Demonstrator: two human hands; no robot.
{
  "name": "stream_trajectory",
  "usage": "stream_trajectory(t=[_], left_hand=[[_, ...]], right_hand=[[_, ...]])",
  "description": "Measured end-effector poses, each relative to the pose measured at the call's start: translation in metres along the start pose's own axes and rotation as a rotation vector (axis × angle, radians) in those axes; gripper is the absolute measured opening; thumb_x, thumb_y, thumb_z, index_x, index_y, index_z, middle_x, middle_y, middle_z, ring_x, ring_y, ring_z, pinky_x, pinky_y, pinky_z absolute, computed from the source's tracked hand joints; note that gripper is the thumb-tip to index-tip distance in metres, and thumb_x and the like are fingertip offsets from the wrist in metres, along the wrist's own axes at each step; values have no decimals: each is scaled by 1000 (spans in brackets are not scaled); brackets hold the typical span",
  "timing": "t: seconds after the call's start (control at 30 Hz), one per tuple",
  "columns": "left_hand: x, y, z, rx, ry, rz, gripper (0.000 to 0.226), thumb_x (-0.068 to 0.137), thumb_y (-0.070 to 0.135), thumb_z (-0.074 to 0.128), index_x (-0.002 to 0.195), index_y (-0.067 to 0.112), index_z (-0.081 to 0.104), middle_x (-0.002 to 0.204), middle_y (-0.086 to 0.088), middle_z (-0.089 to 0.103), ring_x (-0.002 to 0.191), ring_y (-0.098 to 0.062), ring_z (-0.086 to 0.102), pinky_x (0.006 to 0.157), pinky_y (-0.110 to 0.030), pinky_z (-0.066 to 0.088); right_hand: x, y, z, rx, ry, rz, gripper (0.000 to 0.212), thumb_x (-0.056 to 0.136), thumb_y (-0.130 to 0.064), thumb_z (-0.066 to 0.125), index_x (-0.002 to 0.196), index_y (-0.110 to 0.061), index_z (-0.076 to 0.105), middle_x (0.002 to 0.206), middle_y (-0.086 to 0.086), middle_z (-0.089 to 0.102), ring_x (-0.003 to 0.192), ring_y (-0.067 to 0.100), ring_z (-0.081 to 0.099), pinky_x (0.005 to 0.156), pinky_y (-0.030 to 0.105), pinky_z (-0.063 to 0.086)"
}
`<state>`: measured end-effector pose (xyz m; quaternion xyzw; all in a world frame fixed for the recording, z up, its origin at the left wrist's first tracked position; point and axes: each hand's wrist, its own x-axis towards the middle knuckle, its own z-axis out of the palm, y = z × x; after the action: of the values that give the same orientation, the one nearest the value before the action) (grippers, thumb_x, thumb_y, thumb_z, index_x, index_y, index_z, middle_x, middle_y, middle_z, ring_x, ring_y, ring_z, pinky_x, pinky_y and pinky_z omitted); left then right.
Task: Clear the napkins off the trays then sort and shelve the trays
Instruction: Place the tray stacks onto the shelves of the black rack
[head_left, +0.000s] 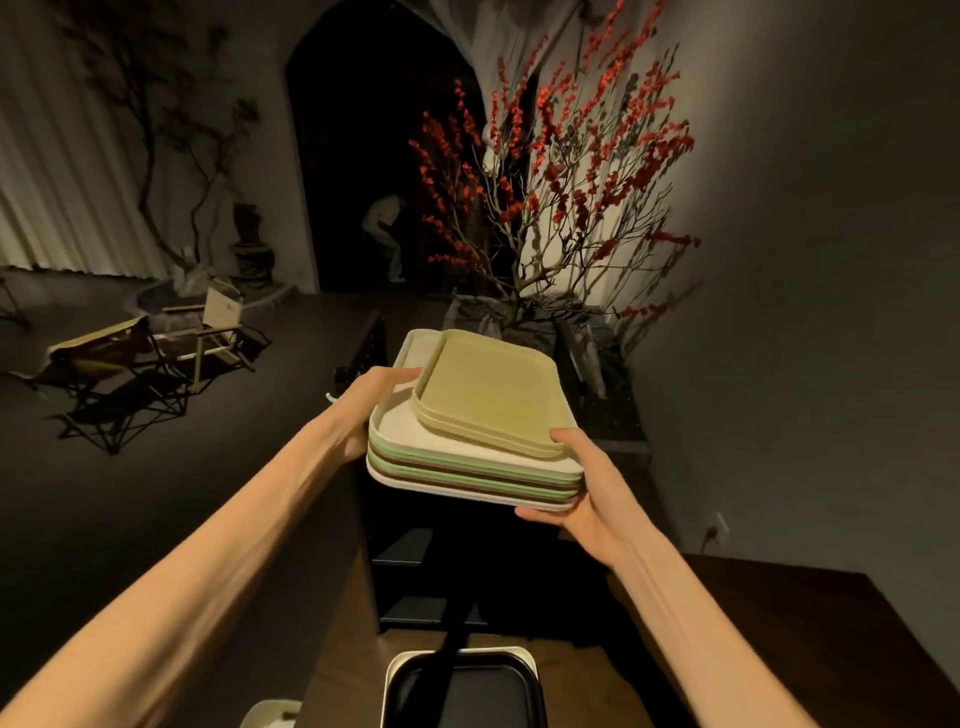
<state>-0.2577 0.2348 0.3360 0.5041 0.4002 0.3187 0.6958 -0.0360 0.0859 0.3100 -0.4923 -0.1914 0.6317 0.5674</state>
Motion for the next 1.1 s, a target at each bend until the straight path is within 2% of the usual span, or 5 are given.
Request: stream_trajectory(t=[0.33,0.5,0.63,0.83,1.1], left_hand=[[4,-21,-4,118,160,22,47,74,48,72,109,17,73,112,-6,73,108,-29,67,101,-42,47],[4,-37,8,319,328,96,38,95,19,55,132,12,49,129,-1,56,103,-18,58,79,-26,45],[4,-54,6,403,403,236,46,94,21,52,140,24,46,133,-3,55,98,-16,62,67,-19,49],[-2,-68,4,502,485,263,48,79,29,47,122,17,65,132,-6,60,103,-24,64,89,-44,56],[10,-60,9,482,610,305,54,78,20,40,129,17,59,108,-14,67,90,-28,66,82,-50,57]], right_hand=[[32,0,1,-208,56,-4,51,88,-39,65,131,-15,53,121,13,66,95,32,71,68,46,60],[34,-2,-9,-766,135,-24,95,71,-81,49,144,-22,40,145,9,45,79,31,75,65,43,63],[22,5,-6,-1114,287,-225,84,79,-83,33,139,-26,41,126,15,54,56,24,73,61,39,62],[26,20,6,-1467,374,-473,61,96,-62,17,153,-41,9,122,18,59,112,42,50,92,52,40],[49,8,24,-1594,411,-499,32,100,-29,20,114,-16,45,114,16,57,88,37,51,69,44,37]])
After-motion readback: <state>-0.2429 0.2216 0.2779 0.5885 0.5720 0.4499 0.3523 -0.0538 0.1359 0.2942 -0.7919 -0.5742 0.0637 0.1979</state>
